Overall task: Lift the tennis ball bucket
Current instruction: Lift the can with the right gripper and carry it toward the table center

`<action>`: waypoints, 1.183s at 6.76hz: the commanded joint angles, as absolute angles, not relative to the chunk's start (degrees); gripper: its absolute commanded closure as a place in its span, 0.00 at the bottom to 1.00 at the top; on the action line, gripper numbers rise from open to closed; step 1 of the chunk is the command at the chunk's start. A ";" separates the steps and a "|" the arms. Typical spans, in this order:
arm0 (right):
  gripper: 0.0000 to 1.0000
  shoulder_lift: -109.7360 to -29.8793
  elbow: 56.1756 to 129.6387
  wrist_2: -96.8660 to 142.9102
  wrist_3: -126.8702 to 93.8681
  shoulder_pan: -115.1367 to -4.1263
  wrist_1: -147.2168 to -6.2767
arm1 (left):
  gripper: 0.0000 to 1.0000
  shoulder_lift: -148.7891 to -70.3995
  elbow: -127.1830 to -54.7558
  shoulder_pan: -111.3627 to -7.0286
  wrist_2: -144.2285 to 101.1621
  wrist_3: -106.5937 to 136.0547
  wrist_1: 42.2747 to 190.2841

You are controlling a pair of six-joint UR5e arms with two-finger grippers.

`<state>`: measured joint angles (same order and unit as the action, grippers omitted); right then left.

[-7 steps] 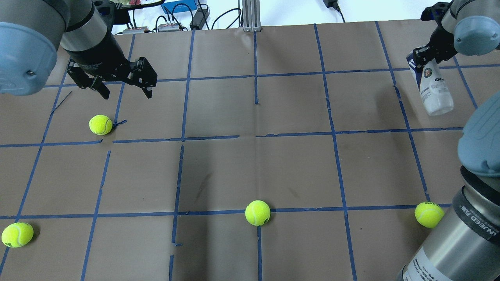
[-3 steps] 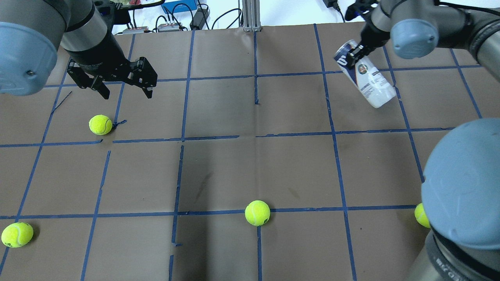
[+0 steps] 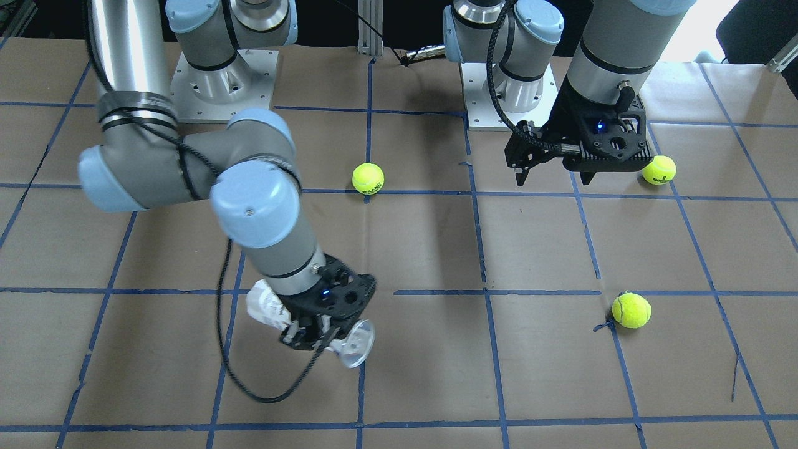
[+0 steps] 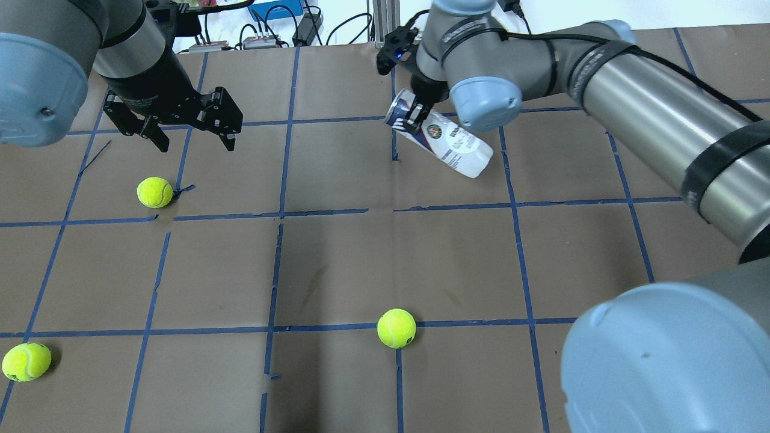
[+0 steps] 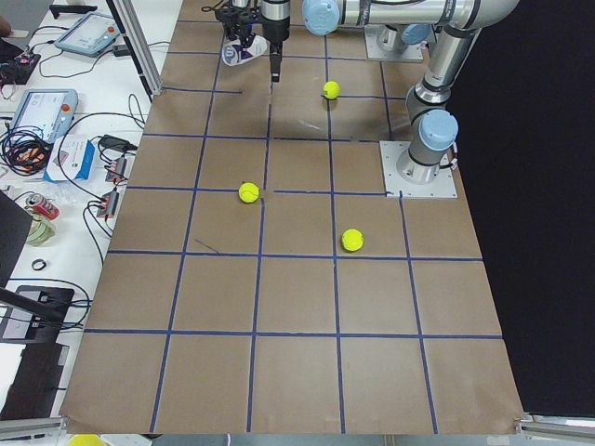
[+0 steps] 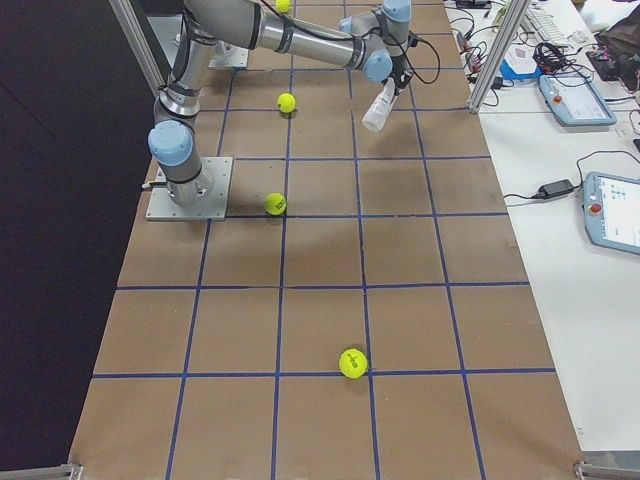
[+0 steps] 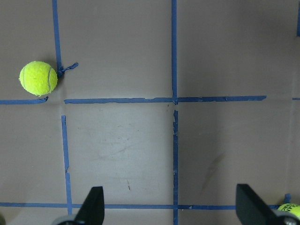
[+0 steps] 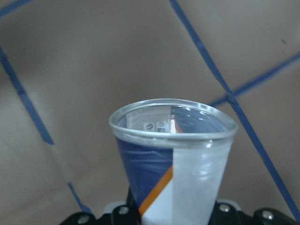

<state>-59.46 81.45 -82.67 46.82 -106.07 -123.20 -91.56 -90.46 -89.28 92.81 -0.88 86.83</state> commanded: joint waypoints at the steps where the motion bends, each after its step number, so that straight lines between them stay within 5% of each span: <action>1: 0.54 -57.84 81.56 -82.10 50.59 -114.24 -128.66 | 0.00 -91.49 -90.61 -89.30 92.81 -0.88 86.84; 5: 0.55 -57.04 88.58 -88.50 63.54 -118.12 -136.14 | 0.00 -91.76 -90.27 -89.30 92.81 -0.88 86.75; 6: 0.42 -56.95 88.59 -88.51 63.54 -118.12 -136.23 | 0.00 -91.84 -90.26 -89.30 92.73 -0.88 86.75; 7: 0.00 -56.95 88.68 -88.59 63.37 -118.12 -136.23 | 0.00 -91.85 -90.26 -89.30 92.72 -0.88 86.75; 8: 0.00 -56.95 88.77 -89.64 62.50 -118.30 -136.06 | 0.00 -91.76 -90.26 -89.30 92.81 -0.88 86.75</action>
<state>-56.96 88.62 -88.77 63.14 -118.17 -136.11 -91.80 -90.27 -89.30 92.75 -0.88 86.75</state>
